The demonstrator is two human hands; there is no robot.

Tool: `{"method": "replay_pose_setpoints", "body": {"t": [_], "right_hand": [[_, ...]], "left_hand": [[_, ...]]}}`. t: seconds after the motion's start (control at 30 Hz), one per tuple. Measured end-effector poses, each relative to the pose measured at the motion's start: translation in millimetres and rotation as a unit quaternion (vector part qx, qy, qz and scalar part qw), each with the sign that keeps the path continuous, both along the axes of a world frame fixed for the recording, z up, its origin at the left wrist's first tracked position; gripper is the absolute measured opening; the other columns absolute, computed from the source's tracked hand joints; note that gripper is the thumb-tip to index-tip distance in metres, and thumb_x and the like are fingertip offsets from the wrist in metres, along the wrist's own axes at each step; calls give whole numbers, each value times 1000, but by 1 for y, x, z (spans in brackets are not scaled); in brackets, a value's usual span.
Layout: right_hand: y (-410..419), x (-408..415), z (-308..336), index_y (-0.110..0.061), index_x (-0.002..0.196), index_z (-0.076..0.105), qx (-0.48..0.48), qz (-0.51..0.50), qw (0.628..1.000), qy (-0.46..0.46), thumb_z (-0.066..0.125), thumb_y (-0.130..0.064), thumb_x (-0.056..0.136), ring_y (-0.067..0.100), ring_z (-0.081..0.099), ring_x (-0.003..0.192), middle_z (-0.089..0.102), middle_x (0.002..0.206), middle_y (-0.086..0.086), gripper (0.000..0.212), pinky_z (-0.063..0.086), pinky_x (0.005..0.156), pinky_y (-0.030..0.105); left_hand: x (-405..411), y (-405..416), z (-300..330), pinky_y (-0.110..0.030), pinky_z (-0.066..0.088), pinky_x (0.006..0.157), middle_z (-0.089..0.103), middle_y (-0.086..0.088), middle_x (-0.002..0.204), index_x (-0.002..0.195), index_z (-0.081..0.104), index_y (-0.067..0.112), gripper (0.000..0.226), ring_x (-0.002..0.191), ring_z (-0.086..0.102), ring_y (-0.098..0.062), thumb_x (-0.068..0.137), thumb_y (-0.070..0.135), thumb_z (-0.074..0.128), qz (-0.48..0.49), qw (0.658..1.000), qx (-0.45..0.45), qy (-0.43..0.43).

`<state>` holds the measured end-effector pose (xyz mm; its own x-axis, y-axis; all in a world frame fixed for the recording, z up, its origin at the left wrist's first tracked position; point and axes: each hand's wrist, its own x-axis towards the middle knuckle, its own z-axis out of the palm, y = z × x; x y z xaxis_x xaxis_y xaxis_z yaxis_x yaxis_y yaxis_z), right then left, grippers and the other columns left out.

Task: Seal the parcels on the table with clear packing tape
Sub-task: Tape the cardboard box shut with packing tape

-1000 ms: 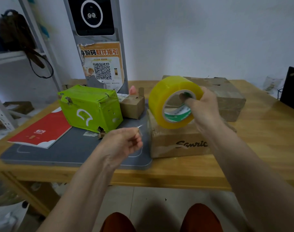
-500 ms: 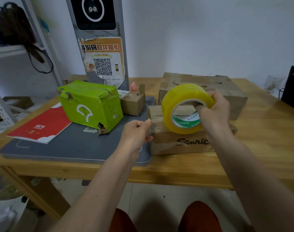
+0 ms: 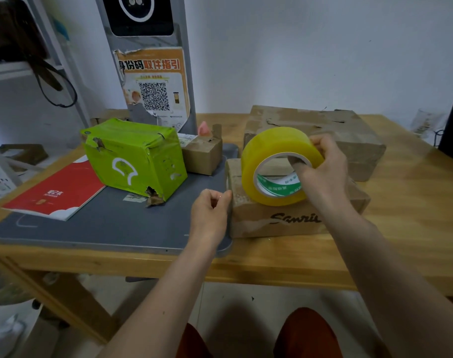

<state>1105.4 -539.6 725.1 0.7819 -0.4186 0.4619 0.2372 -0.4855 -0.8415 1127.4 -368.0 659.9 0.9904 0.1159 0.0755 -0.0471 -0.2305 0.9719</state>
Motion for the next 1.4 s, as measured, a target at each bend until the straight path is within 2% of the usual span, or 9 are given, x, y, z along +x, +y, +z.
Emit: {"method": "replay_pose_setpoints", "body": {"t": [0.23,0.37,0.47,0.6,0.7,0.87,1.0,1.2,1.4], "right_hand": [[2,-1,-25,-22,106,62,133,46,990,31,70,-11,87,-14,60,71,64,86,-15,24,44,62,5],[2,-3,-20,-28,93,59,141,57,988,35,67,-7,89,-14,58,66,61,82,-16,23,42,57,1],[5,-6,-17,-34,80,44,154,56,986,38,65,-7,91,-8,52,67,52,80,-18,36,40,59,7],[4,-10,-15,-32,76,38,148,66,986,40,63,-7,92,-5,47,67,47,78,-16,39,39,59,9],[3,-8,-17,-32,77,44,137,58,988,44,64,-6,91,-5,54,64,52,77,-16,36,42,57,6],[1,-5,-19,-31,78,46,136,46,989,41,64,-6,91,-8,54,62,54,77,-15,34,42,56,4],[-2,-1,-19,-22,94,60,128,51,990,42,66,-5,90,-10,57,65,61,80,-13,18,41,53,1],[-6,0,-24,-26,93,61,121,44,991,44,67,-9,90,-9,59,70,64,84,-10,18,44,57,4],[-14,4,-21,-11,116,59,53,54,995,60,65,-15,91,10,62,91,65,103,2,26,51,79,16]], "left_hand": [[-5,-20,-16,-15,39,58,51,3,80,87,48,18,22,71,48,-6,105,29,43,45,999,-4,-23],[0,-18,-24,-30,48,78,56,-6,101,127,36,15,28,87,56,-17,103,24,49,52,997,-19,45],[4,-12,-25,-24,38,87,39,-4,123,134,39,10,35,100,48,-16,102,14,50,33,996,70,36],[-5,-12,-18,-19,39,95,45,1,123,124,48,18,40,115,51,-14,94,-8,42,66,991,36,-109],[-26,-24,-24,-16,39,104,49,0,132,135,46,16,46,123,48,-9,90,7,43,74,972,13,-222],[-56,-41,-53,-17,12,116,5,4,166,155,-16,21,93,150,6,-5,97,25,57,-48,976,172,-121],[-47,-23,-47,-23,15,120,13,4,165,158,-1,20,87,151,12,-9,97,27,60,-60,982,157,-87],[-10,-19,-32,-31,24,122,36,0,158,152,37,12,62,149,20,-5,97,39,48,-72,927,207,-304],[14,-10,-44,-36,27,121,57,-4,142,138,58,8,55,139,41,-9,95,43,53,-60,891,248,-375]]}}
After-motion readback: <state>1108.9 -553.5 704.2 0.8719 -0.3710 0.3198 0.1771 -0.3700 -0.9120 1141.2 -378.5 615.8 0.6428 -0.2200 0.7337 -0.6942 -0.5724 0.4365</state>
